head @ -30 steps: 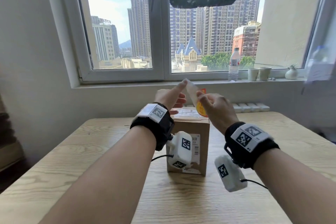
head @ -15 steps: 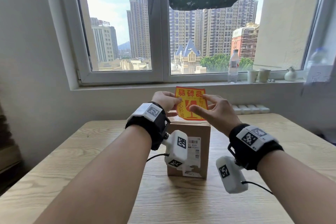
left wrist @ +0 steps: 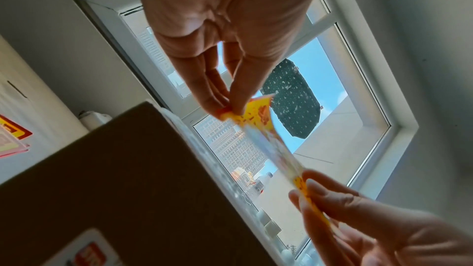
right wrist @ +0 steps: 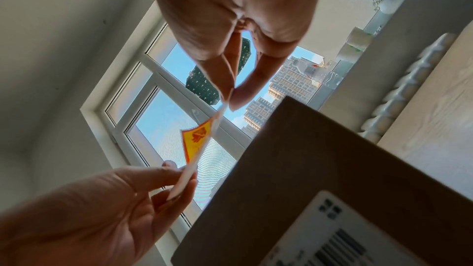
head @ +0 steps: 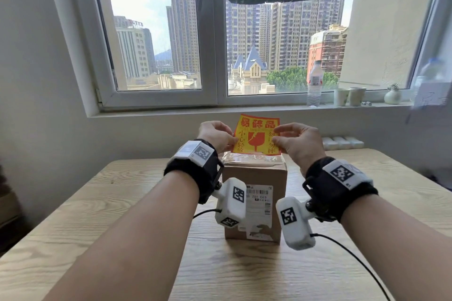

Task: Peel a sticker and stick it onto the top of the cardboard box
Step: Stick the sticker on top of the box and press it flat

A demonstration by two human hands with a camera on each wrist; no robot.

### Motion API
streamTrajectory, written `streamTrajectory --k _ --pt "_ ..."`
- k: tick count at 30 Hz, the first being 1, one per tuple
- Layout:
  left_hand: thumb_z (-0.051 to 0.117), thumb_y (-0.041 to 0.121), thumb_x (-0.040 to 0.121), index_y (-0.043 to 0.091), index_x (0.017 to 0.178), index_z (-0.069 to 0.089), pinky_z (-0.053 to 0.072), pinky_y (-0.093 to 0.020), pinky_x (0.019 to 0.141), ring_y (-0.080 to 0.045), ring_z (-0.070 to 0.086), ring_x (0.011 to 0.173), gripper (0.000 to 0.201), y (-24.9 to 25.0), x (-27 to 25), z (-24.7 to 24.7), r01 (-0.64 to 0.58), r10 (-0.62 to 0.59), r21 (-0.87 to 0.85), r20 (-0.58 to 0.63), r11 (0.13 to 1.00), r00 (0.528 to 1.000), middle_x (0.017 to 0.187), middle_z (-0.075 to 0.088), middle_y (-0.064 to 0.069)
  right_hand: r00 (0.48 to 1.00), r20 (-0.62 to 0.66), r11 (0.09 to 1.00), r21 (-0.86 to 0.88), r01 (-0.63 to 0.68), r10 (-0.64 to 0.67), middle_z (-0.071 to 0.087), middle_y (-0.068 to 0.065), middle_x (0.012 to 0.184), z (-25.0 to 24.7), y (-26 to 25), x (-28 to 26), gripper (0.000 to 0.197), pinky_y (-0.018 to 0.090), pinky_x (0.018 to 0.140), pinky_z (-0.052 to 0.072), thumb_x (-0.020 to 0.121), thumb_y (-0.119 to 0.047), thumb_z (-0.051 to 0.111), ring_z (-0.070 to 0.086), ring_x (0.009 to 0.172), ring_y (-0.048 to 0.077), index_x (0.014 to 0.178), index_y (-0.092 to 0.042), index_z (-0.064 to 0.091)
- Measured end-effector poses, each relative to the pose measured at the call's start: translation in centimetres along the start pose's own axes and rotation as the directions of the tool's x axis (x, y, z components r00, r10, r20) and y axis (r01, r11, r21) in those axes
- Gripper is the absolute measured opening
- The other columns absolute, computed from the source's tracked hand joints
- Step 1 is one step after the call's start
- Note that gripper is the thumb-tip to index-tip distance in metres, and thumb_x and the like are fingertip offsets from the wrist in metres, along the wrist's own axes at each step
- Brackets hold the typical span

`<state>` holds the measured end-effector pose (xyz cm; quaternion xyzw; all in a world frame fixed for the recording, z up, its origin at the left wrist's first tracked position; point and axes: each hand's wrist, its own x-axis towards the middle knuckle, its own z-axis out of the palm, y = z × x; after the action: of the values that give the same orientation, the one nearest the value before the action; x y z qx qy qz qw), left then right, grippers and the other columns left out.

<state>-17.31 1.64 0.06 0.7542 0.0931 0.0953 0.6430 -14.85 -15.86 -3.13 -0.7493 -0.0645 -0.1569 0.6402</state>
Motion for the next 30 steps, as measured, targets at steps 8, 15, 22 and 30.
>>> streamTrajectory --k 8,15,22,30 --pt "0.076 -0.012 0.070 0.004 0.084 0.074 0.060 -0.029 0.080 -0.022 0.073 0.083 0.021 -1.5 0.7 -0.2 0.036 -0.035 0.070 -0.011 0.997 0.999 0.100 0.075 -0.016 0.981 0.053 0.983 -0.015 -0.185 0.186 0.073 0.020 0.097 0.6 0.8 0.4 0.024 0.044 0.081 0.060 0.070 0.011 0.074 0.074 0.085 0.031 0.068 -0.012 0.069" --pt "0.092 0.017 0.041 0.020 0.058 0.077 0.057 -0.034 0.088 -0.023 0.071 0.097 0.023 -2.5 0.8 0.0 0.059 -0.043 0.205 -0.082 0.977 0.996 0.090 0.077 -0.004 0.982 -0.023 0.966 -0.180 -0.188 0.187 0.076 0.009 0.091 1.2 0.7 0.5 0.024 0.038 0.082 0.059 0.058 0.000 0.084 0.074 0.087 0.024 0.062 -0.020 0.071" --pt "0.089 0.006 0.055 0.021 0.062 0.072 0.058 -0.034 0.088 -0.022 0.073 0.092 0.024 -2.2 0.3 0.1 0.031 -0.013 0.255 -0.070 0.967 0.997 0.090 0.076 -0.007 0.983 -0.039 0.936 -0.302 -0.181 0.178 0.076 0.006 0.094 1.4 0.1 0.2 0.023 0.038 0.085 0.059 0.057 -0.004 0.086 0.072 0.091 0.022 0.064 -0.020 0.072" --pt "0.088 0.002 0.055 0.017 0.063 0.075 0.058 -0.033 0.088 -0.021 0.073 0.092 0.022 -1.9 0.8 -0.1 0.067 -0.055 0.255 -0.055 0.964 0.997 0.087 0.077 -0.008 0.975 -0.026 0.916 -0.339 -0.216 0.221 0.076 0.008 0.090 1.2 -0.4 0.3 0.022 0.039 0.085 0.058 0.057 -0.003 0.085 0.072 0.091 0.024 0.051 -0.018 0.070"
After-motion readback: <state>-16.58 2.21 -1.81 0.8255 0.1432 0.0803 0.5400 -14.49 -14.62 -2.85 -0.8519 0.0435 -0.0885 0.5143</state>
